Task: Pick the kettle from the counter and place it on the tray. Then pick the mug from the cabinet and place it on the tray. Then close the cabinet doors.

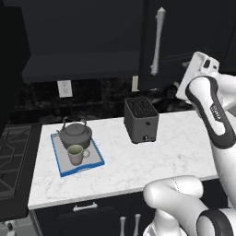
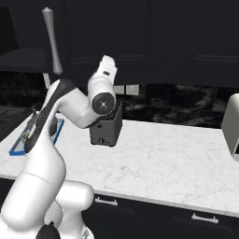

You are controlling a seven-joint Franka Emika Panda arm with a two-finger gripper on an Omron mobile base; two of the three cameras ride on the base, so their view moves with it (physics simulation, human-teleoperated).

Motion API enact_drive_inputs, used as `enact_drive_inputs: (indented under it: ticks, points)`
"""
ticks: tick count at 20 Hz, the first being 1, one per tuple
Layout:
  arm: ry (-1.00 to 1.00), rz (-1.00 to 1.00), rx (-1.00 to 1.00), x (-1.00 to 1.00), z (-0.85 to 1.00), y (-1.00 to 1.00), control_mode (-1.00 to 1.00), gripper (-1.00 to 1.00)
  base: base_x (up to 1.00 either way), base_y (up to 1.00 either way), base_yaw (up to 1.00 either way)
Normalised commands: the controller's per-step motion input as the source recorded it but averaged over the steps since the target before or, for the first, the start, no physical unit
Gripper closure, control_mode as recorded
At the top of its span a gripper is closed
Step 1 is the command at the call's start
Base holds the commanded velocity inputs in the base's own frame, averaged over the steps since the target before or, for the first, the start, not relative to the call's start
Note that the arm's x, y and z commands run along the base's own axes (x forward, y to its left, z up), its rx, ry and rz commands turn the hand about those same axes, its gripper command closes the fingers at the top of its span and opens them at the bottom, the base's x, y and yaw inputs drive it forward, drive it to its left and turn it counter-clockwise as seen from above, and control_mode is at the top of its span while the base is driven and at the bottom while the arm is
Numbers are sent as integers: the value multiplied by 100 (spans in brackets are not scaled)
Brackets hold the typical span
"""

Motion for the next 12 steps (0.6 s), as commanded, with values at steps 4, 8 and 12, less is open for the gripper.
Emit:
enact_drive_inputs:
  ticks: [4, 8, 12]
  points:
    - [20, -31, -17, 86, 10, 67, -100, -100, 0, 0, 0]
    - [16, -34, -16, 76, 0, 50, -100, -100, 0, 0, 0]
    - [16, -32, -14, 72, 0, 40, -100, -100, 0, 0, 0]
